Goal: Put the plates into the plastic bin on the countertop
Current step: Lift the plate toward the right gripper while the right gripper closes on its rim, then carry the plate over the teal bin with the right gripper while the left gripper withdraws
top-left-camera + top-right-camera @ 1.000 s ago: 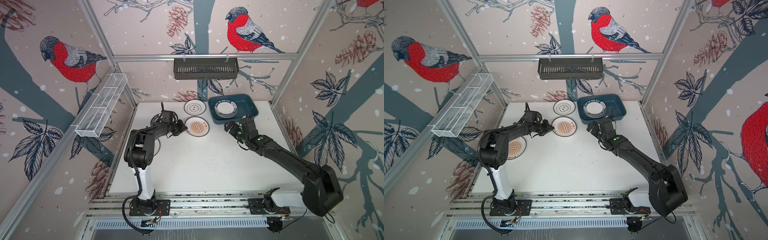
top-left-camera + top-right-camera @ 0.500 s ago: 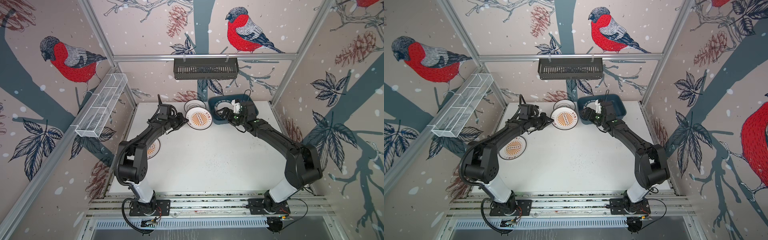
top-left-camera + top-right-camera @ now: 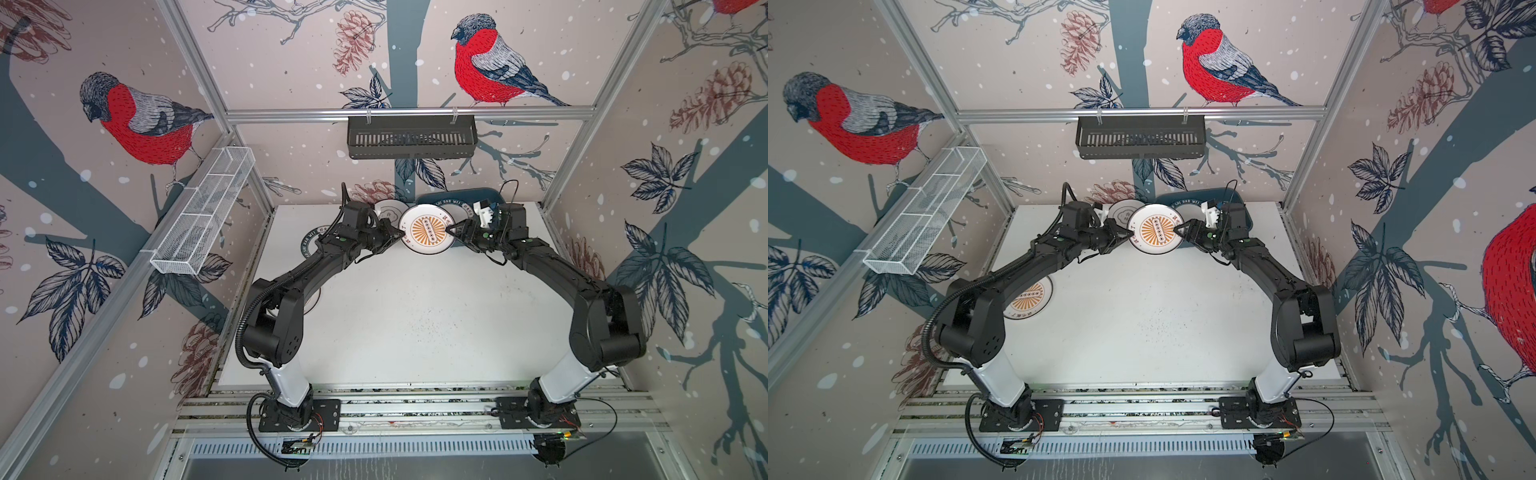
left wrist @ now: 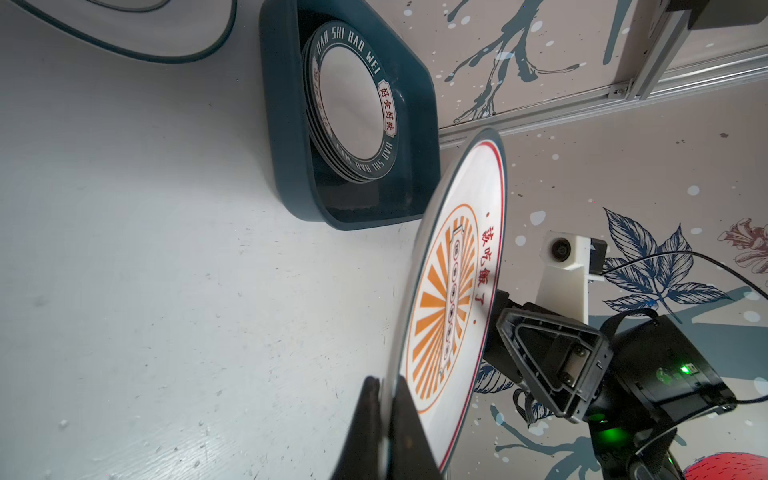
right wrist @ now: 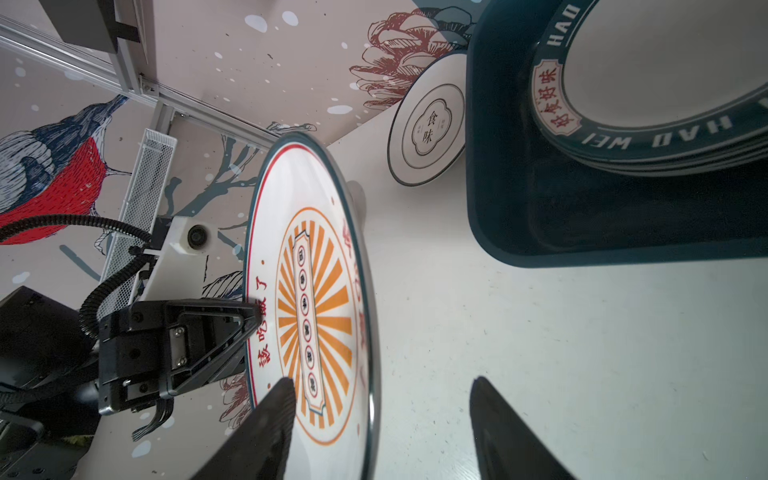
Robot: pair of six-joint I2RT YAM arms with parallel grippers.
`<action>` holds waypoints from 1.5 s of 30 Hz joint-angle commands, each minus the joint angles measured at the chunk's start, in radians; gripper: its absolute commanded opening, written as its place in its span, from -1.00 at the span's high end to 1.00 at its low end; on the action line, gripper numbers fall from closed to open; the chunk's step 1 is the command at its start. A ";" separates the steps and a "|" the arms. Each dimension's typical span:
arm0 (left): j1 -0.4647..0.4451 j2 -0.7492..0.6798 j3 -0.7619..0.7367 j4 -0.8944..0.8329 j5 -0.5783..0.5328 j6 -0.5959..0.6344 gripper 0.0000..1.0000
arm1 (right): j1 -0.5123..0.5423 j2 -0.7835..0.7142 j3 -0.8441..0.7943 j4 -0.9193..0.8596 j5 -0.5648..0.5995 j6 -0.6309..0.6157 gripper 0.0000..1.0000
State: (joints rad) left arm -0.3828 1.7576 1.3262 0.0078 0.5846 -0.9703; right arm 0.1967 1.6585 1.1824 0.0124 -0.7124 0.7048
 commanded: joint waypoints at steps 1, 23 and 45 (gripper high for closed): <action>-0.009 0.009 0.000 0.106 0.011 -0.037 1.00 | -0.010 -0.005 -0.004 0.055 -0.058 0.004 -0.19; -0.007 0.176 0.236 0.023 0.117 0.052 0.34 | -0.010 0.062 -0.082 0.275 0.051 0.197 0.91; 0.036 -0.089 0.038 -0.054 -0.057 0.261 -0.93 | -0.104 0.364 0.358 -0.044 0.168 0.164 0.95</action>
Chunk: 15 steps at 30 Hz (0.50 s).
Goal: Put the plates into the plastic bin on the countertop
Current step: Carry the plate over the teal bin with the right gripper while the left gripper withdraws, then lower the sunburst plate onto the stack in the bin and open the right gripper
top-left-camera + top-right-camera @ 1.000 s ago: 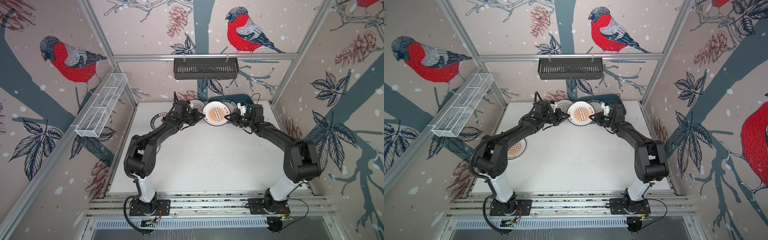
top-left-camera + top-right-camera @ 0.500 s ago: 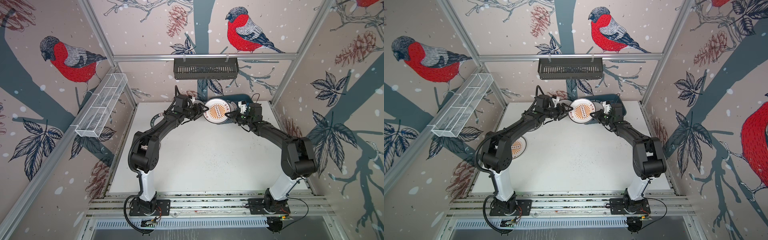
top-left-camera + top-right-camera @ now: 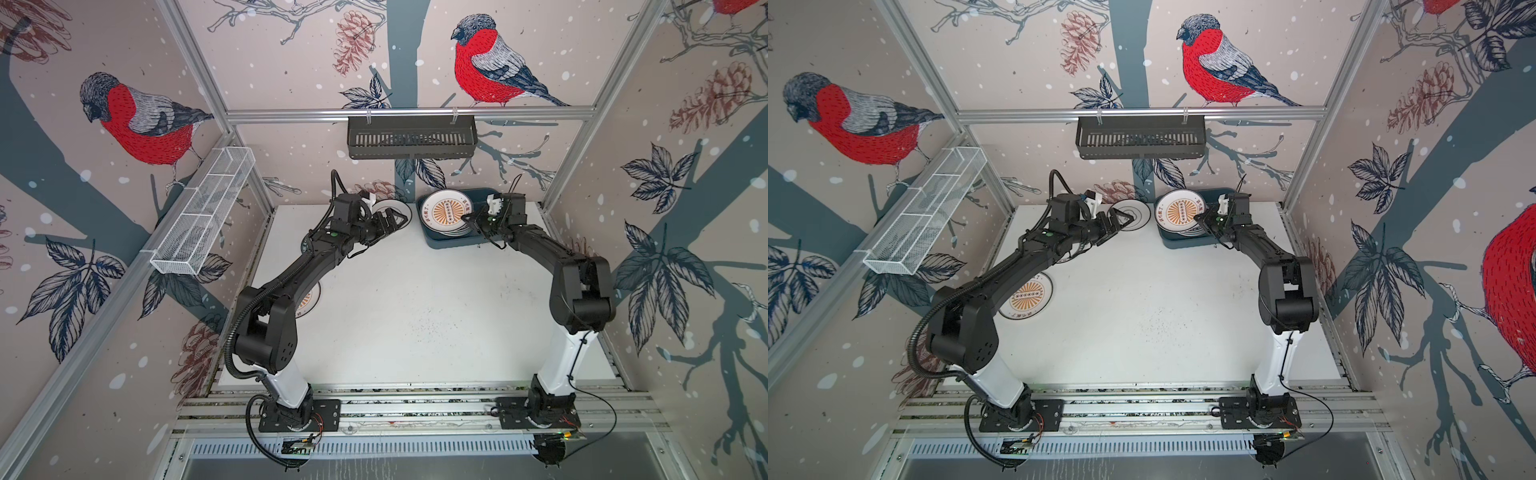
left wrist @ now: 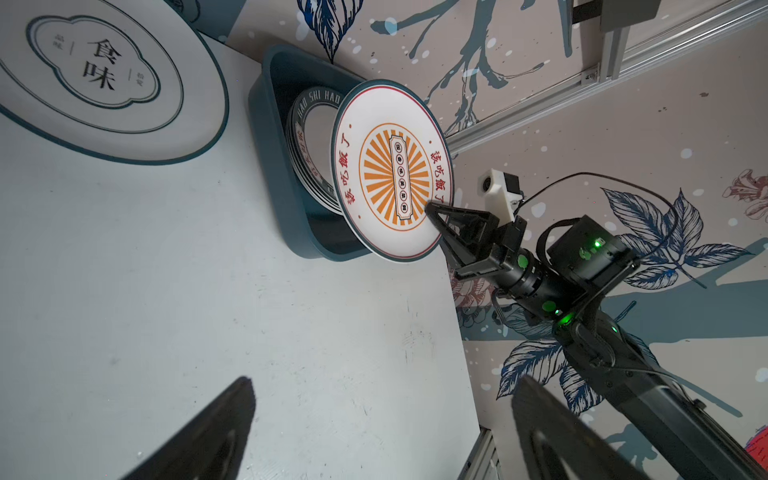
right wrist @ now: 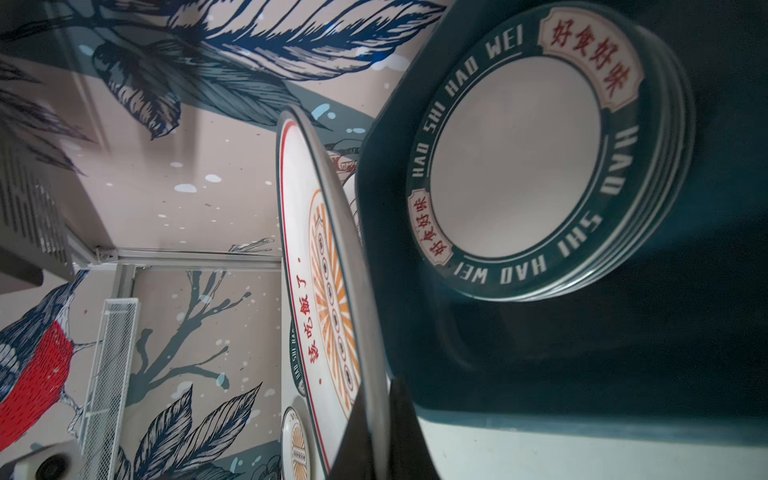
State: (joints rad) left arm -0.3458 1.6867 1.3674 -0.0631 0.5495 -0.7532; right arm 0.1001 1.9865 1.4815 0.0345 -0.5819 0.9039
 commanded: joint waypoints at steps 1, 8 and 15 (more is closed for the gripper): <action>-0.001 -0.022 -0.002 0.017 -0.021 0.056 -0.93 | -0.012 0.063 0.091 -0.091 0.052 -0.037 0.94; 0.002 0.016 0.118 -0.081 -0.010 0.185 -0.93 | -0.023 0.194 0.217 -0.090 0.109 -0.005 0.95; 0.044 0.099 0.265 -0.162 0.025 0.282 -0.92 | -0.024 0.289 0.322 -0.104 0.135 0.022 0.94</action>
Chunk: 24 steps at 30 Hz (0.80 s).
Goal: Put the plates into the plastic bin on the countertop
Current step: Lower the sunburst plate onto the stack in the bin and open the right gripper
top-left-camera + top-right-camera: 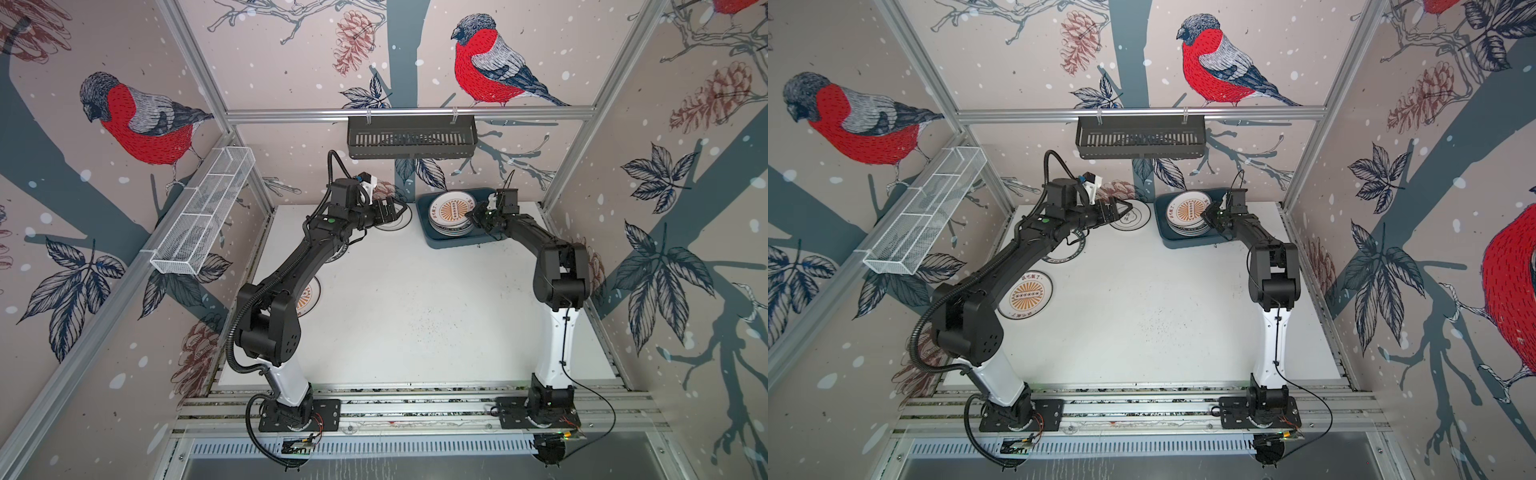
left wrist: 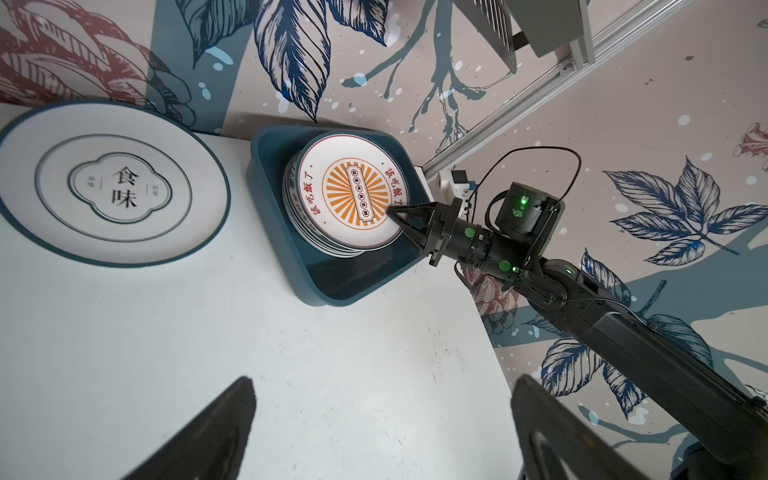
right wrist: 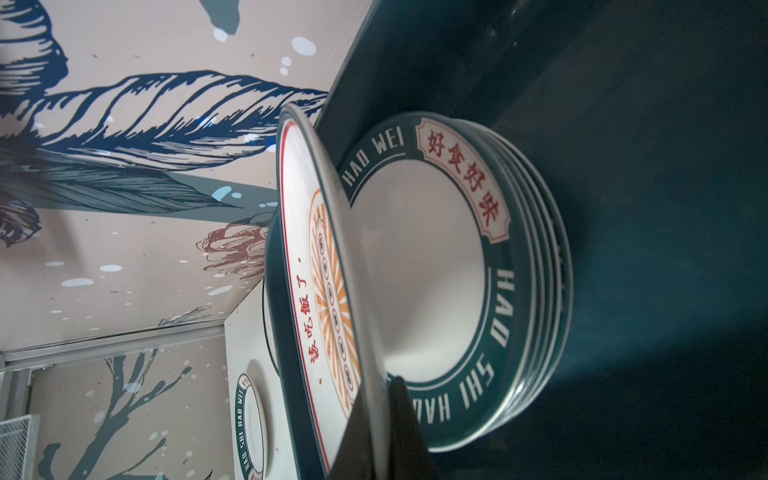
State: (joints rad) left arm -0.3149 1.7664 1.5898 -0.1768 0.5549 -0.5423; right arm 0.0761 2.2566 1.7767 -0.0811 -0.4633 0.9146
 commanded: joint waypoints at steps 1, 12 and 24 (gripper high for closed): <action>0.019 0.031 0.059 -0.059 0.020 0.082 -0.93 | 0.001 0.030 0.041 0.007 0.020 0.015 0.94; 0.054 0.051 0.060 -0.030 -0.004 0.107 -0.92 | 0.001 0.102 0.121 -0.069 0.041 0.000 0.86; 0.101 0.039 0.017 -0.002 -0.059 0.097 -0.92 | -0.001 0.134 0.177 -0.156 0.058 -0.017 0.36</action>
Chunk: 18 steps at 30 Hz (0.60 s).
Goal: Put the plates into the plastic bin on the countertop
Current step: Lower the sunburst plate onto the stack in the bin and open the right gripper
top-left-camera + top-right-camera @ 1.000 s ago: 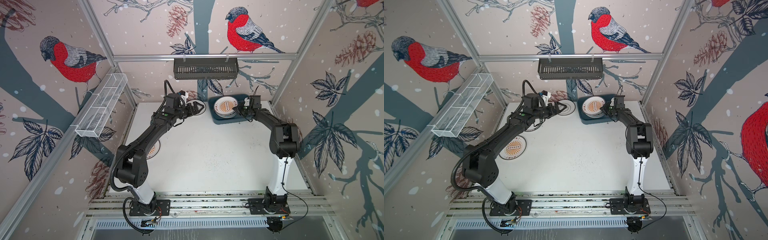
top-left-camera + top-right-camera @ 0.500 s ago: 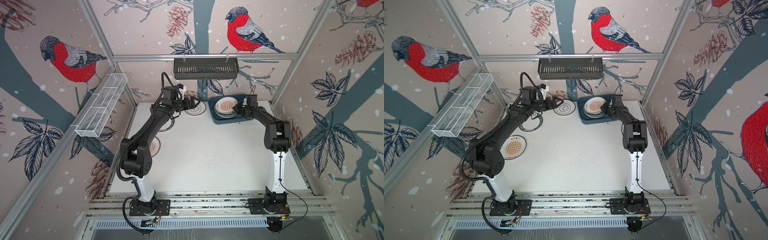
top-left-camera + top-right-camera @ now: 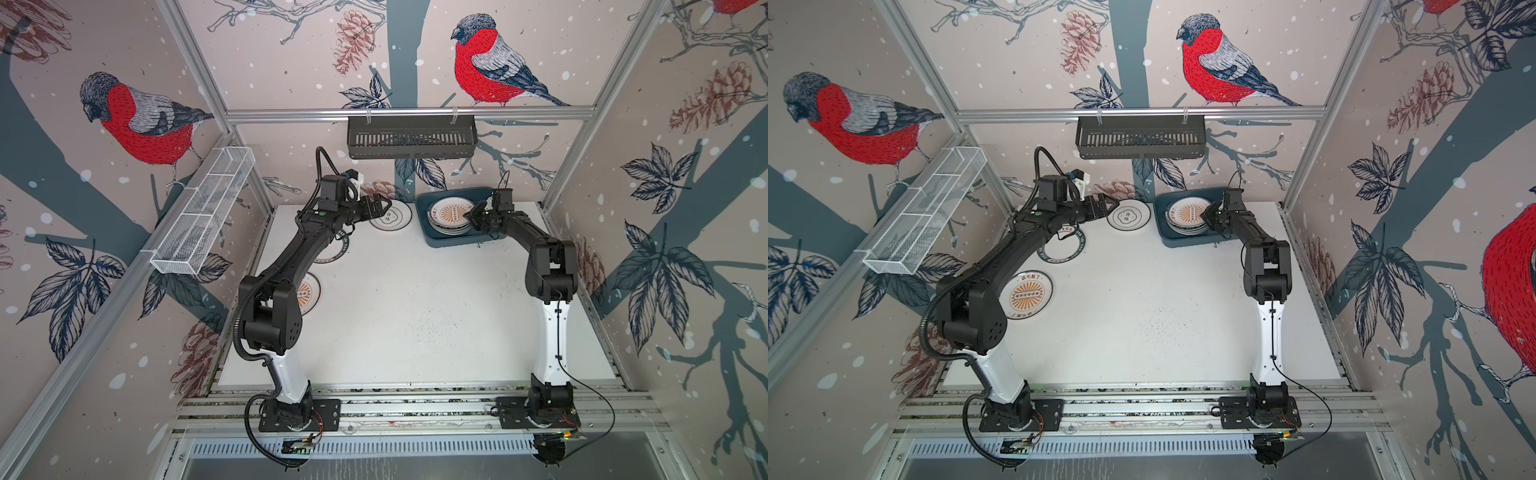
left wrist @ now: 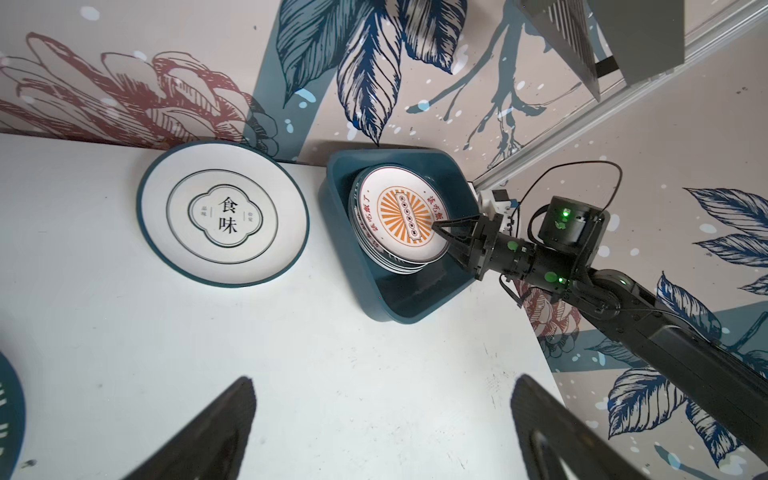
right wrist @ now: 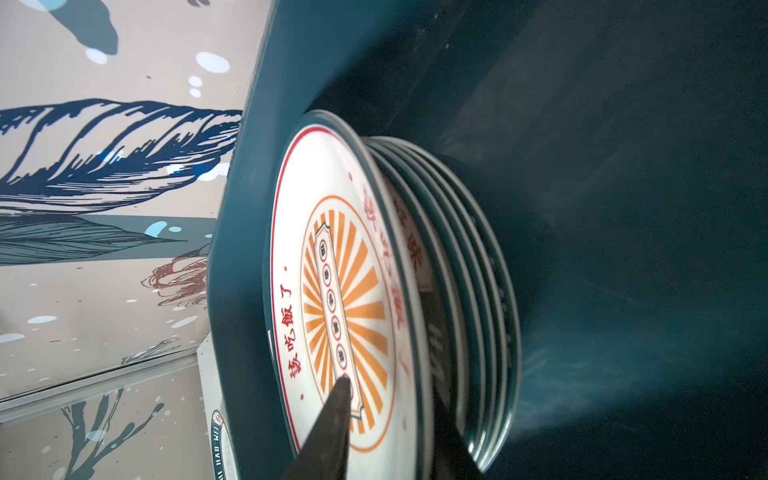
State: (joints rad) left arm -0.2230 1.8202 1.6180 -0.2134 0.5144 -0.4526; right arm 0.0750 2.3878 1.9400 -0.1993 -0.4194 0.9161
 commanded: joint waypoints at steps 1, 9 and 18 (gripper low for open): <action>0.016 -0.018 -0.019 0.042 -0.015 0.003 -0.92 | 0.000 0.002 0.013 -0.042 0.016 -0.020 0.28; 0.027 -0.026 -0.048 0.052 -0.017 -0.022 -0.92 | 0.002 -0.030 0.017 -0.098 0.085 -0.054 -0.11; 0.034 -0.075 -0.125 0.047 -0.066 -0.046 -0.92 | 0.023 -0.050 0.057 -0.155 0.125 -0.110 -0.32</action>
State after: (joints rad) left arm -0.1932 1.7660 1.5089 -0.1852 0.4805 -0.4843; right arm 0.0879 2.3501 1.9778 -0.3115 -0.3248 0.8433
